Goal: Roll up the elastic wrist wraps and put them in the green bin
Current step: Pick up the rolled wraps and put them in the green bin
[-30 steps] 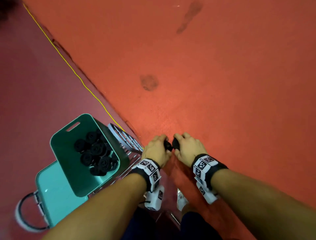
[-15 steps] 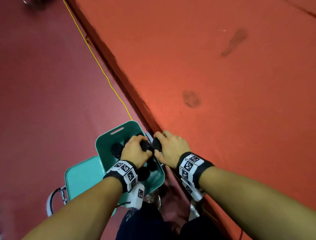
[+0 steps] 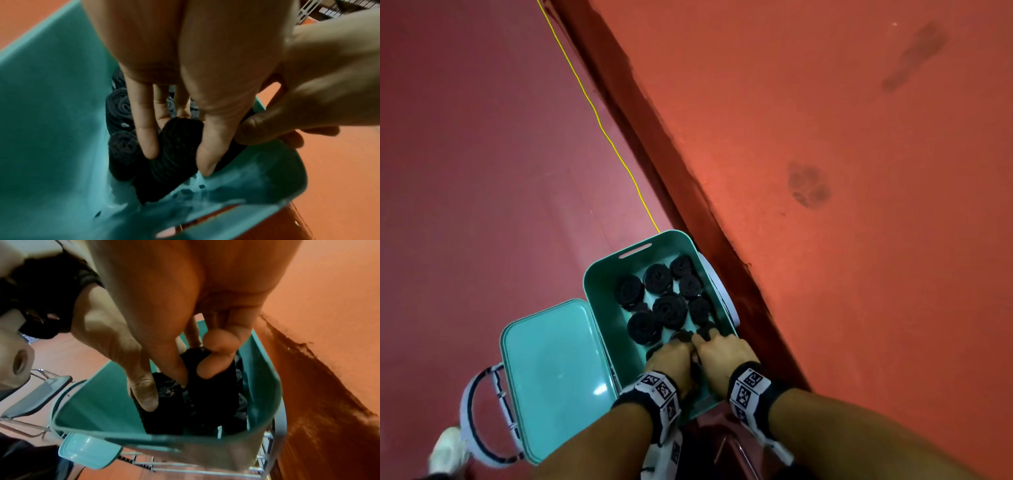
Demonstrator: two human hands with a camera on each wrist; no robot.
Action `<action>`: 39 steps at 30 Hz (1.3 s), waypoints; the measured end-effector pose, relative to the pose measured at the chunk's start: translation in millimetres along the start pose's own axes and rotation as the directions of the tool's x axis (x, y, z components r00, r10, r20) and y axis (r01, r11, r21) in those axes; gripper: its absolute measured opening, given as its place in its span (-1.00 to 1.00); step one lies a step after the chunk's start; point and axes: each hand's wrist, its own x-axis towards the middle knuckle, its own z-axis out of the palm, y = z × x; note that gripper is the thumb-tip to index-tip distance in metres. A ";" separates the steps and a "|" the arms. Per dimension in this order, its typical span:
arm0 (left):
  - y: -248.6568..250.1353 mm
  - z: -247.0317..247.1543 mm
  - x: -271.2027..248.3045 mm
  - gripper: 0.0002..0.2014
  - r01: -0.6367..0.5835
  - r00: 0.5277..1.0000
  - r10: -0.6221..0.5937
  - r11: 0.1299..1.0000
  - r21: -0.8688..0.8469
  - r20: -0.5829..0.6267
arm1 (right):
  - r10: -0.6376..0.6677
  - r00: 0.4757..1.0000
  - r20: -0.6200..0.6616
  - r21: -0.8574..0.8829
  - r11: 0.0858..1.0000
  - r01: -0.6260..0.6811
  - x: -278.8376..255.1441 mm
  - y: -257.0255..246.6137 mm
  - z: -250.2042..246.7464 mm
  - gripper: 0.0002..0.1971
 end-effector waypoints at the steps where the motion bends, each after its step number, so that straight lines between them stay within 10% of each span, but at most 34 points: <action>1: -1.4 6.1 3.9 -0.58 0.007 1.000 -0.007 1.000 0.009 0.013 | 0.010 1.000 0.002 0.000 1.000 -0.010 4.9 0.3 4.8 -0.58; 20: -28.5 48.0 38.7 -0.61 0.151 0.981 -0.138 0.985 -0.088 0.138 | 0.164 0.917 0.363 0.043 0.980 -0.193 69.5 -1.8 51.4 -0.52; 39: -10.3 -2.8 2.7 -0.66 0.167 0.982 -0.180 0.968 -0.187 -0.052 | 0.081 0.994 0.070 0.167 0.982 -0.091 37.3 -3.6 16.5 -0.62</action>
